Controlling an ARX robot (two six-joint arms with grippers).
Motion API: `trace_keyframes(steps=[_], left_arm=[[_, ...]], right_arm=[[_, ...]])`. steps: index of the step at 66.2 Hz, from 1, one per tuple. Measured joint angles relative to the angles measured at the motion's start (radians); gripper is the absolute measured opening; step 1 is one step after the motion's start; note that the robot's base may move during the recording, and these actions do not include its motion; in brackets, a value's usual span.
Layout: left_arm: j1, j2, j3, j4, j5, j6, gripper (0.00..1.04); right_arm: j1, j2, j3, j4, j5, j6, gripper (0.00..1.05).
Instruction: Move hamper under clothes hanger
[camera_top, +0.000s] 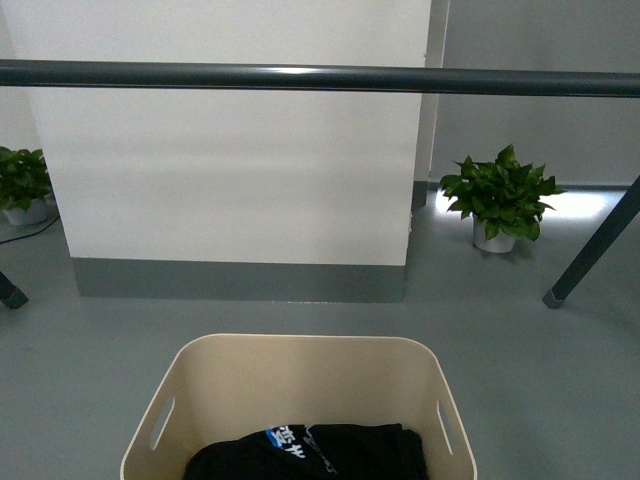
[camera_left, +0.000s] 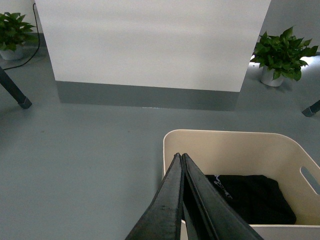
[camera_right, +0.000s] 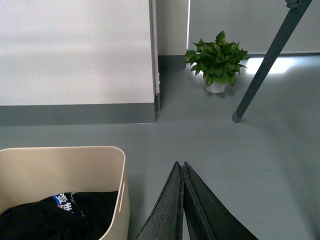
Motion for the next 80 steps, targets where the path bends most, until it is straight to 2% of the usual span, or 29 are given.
trace_keyframes(steps=[20, 37, 80], left_arm=[[0.0, -0.202, -0.025, -0.168, 0.0, 0.002, 0.03], [0.0, -0.436, -0.026, -0.381, 0.0, 0.003, 0.03], [0.0, -0.698, -0.026, -0.635, 0.0, 0.004, 0.03]], right_arm=[[0.0, -0.205, -0.037, -0.167, 0.0, 0.0, 0.02], [0.0, -0.449, -0.049, -0.385, 0.0, 0.0, 0.02], [0.0, -0.729, -0.049, -0.654, 0.0, 0.0, 0.02]])
